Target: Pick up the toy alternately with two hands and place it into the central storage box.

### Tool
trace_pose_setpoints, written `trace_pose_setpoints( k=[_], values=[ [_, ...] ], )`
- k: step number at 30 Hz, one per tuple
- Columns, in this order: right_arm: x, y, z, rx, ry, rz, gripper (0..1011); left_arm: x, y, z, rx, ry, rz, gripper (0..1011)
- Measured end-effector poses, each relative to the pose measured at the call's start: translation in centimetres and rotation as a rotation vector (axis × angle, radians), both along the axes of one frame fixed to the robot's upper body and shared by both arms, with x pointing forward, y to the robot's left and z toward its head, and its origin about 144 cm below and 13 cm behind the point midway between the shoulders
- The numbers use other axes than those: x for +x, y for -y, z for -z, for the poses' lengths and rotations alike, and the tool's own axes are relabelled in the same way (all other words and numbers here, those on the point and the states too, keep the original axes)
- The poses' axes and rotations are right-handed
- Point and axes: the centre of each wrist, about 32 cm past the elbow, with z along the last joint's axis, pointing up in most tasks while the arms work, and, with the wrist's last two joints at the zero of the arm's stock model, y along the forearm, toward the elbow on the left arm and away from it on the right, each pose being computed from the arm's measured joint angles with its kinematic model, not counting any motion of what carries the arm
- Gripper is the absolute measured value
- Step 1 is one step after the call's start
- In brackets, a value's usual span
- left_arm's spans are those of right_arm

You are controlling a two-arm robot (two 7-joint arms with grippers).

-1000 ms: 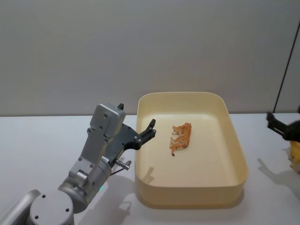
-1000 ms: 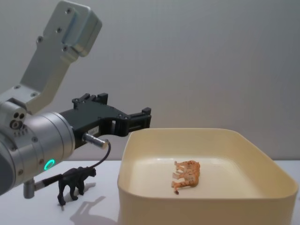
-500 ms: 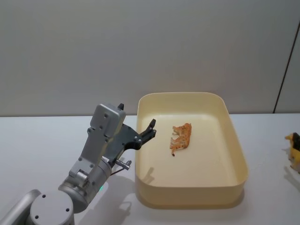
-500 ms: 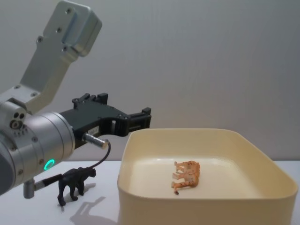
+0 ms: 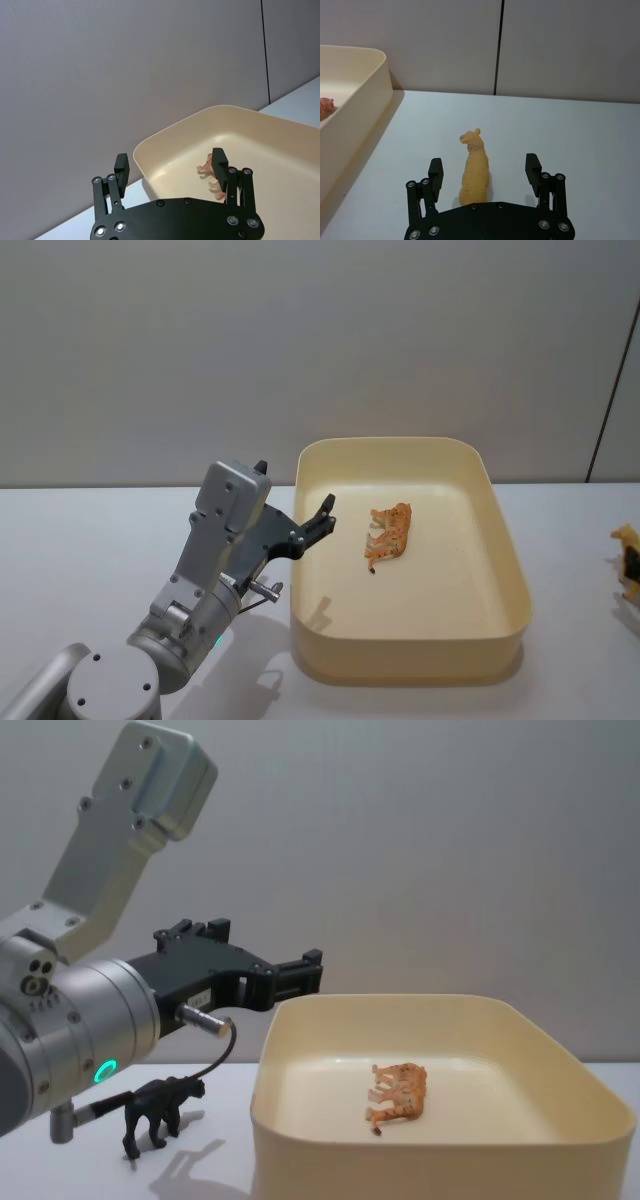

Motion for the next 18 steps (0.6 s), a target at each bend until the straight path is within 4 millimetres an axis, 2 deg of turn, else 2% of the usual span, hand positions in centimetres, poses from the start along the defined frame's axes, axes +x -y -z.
trace_pose_setpoints(
  k=[12,18],
  values=[
    [2.0,-1.0,1.9,-0.002,-0.061,-0.016,998,0.0,0.0,0.0,0.0,0.0,0.0,1001],
    [2.6,-1.4,2.4,-0.004,-0.077,-0.02,862,0.0,0.0,0.0,0.0,0.0,0.0,1001]
  ],
)
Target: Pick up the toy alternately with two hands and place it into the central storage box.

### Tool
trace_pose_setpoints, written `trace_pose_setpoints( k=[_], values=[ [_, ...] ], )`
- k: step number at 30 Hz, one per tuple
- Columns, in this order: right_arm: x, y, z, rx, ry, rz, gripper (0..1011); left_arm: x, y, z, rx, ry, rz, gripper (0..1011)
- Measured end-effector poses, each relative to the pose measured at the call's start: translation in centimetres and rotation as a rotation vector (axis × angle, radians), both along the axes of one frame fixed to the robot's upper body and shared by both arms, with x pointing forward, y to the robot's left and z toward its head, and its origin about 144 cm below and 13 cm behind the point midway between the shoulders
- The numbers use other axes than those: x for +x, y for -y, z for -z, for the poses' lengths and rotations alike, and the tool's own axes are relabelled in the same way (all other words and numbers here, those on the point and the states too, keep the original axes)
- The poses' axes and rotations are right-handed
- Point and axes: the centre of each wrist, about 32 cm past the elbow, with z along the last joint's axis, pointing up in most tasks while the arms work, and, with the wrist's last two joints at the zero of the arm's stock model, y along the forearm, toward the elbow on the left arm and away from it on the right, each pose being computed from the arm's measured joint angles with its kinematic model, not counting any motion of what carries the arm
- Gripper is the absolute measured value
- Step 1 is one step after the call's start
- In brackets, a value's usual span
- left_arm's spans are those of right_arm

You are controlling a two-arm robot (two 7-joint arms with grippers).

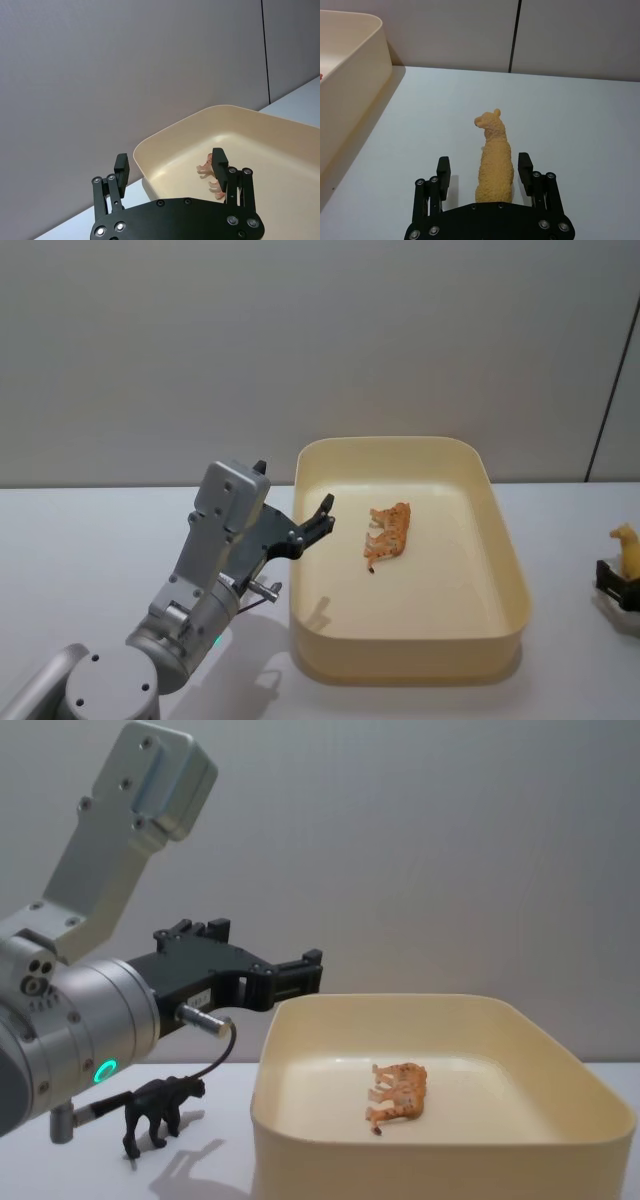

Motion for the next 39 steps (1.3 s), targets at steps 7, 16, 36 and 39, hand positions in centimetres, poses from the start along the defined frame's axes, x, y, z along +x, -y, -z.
trace_pose_setpoints(
  k=[7,16,36,39],
  values=[
    [0.5,-0.4,0.4,-0.002,-0.014,-0.005,644,0.0,0.0,0.0,0.0,0.0,0.0,1001],
    [0.7,-0.5,0.6,-0.004,-0.019,-0.01,389,0.0,0.0,0.0,0.0,0.0,0.0,1001],
    [1.0,-1.8,-2.0,0.008,0.18,-0.132,335,0.0,0.0,0.0,0.0,0.0,0.0,1001],
    [1.3,-2.2,-2.6,0.017,0.208,-0.16,335,0.0,0.0,0.0,0.0,0.0,0.0,1001]
  ],
)
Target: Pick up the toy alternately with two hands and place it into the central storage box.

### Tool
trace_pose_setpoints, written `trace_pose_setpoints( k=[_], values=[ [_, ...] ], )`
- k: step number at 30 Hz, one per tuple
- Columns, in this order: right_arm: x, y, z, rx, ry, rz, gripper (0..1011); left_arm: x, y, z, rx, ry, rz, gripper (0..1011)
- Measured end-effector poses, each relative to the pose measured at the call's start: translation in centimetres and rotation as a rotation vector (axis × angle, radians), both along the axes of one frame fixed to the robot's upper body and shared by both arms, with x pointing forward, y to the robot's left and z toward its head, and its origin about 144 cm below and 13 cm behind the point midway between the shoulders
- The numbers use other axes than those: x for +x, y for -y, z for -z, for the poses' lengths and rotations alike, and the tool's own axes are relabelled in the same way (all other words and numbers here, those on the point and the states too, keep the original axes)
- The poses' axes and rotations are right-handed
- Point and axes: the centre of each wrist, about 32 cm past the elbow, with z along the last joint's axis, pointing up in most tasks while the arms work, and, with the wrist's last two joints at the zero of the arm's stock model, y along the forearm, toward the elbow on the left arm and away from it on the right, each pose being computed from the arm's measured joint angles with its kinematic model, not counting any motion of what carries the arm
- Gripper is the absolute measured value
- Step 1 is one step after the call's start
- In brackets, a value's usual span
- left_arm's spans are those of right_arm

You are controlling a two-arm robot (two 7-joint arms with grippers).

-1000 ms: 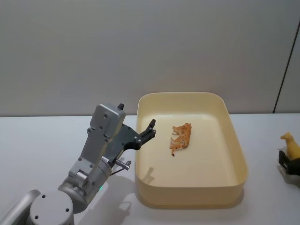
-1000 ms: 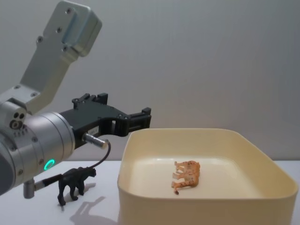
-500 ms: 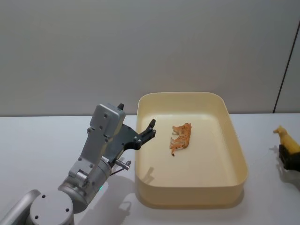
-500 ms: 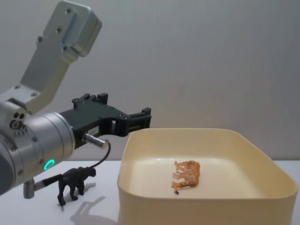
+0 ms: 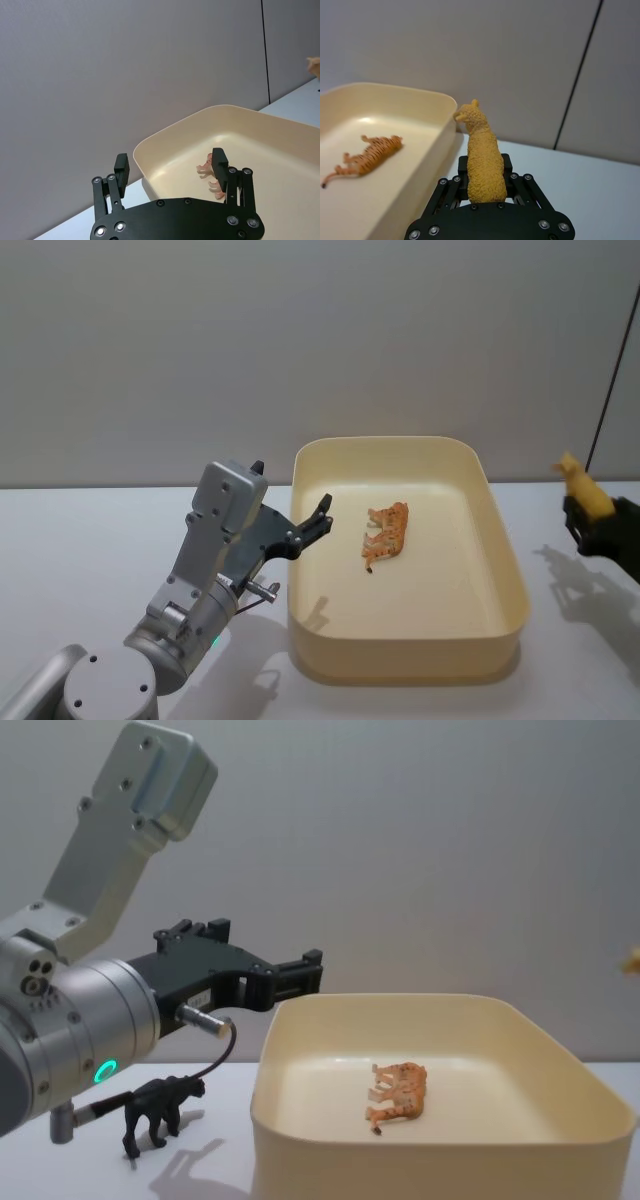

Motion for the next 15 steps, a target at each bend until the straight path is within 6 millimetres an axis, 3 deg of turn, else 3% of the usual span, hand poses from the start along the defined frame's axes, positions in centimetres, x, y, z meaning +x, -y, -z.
trace_pose_setpoints(
  k=[15],
  values=[
    [3.3,-3.6,-2.9,0.077,0.085,-0.205,335,0.0,0.0,0.0,0.0,0.0,0.0,1002]
  ],
)
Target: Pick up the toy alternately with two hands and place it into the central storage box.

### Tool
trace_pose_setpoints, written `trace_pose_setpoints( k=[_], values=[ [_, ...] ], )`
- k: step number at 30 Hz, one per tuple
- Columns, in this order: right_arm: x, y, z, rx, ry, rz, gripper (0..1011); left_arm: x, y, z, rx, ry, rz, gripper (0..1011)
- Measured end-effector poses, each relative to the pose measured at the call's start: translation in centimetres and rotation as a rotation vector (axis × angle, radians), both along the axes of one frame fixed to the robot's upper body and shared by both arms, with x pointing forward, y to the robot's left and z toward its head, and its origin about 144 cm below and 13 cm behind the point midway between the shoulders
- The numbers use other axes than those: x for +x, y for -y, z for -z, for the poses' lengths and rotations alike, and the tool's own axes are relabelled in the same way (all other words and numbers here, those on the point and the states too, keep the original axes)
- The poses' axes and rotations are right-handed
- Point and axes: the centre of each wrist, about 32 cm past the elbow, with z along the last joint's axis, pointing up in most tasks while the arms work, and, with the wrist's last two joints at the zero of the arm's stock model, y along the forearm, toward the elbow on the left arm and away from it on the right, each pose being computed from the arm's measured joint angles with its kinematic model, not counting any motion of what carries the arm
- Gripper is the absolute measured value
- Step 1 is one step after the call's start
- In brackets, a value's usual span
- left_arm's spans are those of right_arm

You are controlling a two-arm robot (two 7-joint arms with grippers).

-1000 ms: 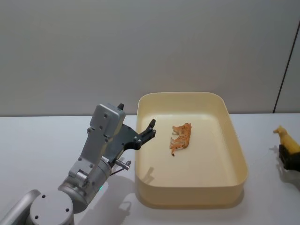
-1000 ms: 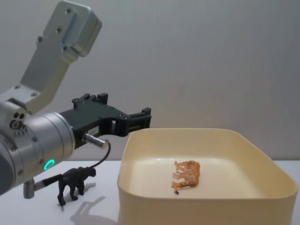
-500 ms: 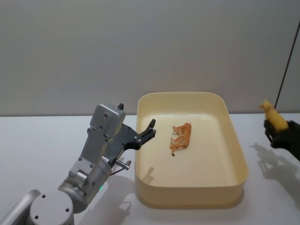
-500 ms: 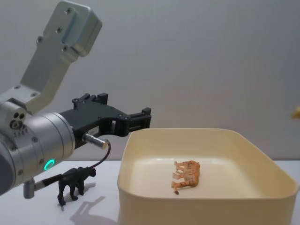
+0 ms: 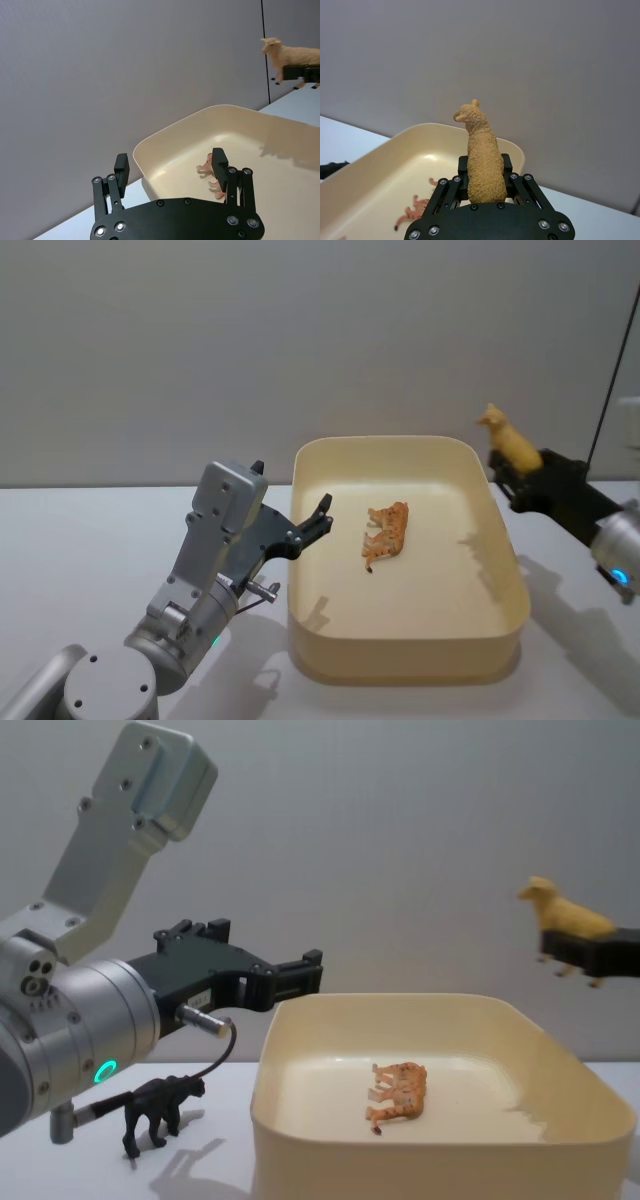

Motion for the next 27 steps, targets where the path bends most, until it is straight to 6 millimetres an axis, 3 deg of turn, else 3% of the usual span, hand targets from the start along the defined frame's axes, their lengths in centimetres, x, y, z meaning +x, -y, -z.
trace_pose_setpoints(
  k=[7,17,18,22,27],
  values=[
    [2.6,-2.6,-0.4,0.031,-0.026,-0.099,349,0.0,0.0,0.0,0.0,0.0,0.0,1002],
    [5.8,-5.7,-0.8,0.056,-0.065,-0.205,686,0.0,0.0,0.0,0.0,0.0,0.0,1002],
    [6.0,-6.0,-0.8,0.057,-0.068,-0.214,686,0.0,0.0,0.0,0.0,0.0,0.0,1001],
    [6.5,-6.5,-0.9,0.058,-0.073,-0.232,836,0.0,0.0,0.0,0.0,0.0,0.0,1001],
    [6.5,-6.5,-1.0,0.058,-0.071,-0.232,945,0.0,0.0,0.0,0.0,0.0,0.0,1002]
  ],
)
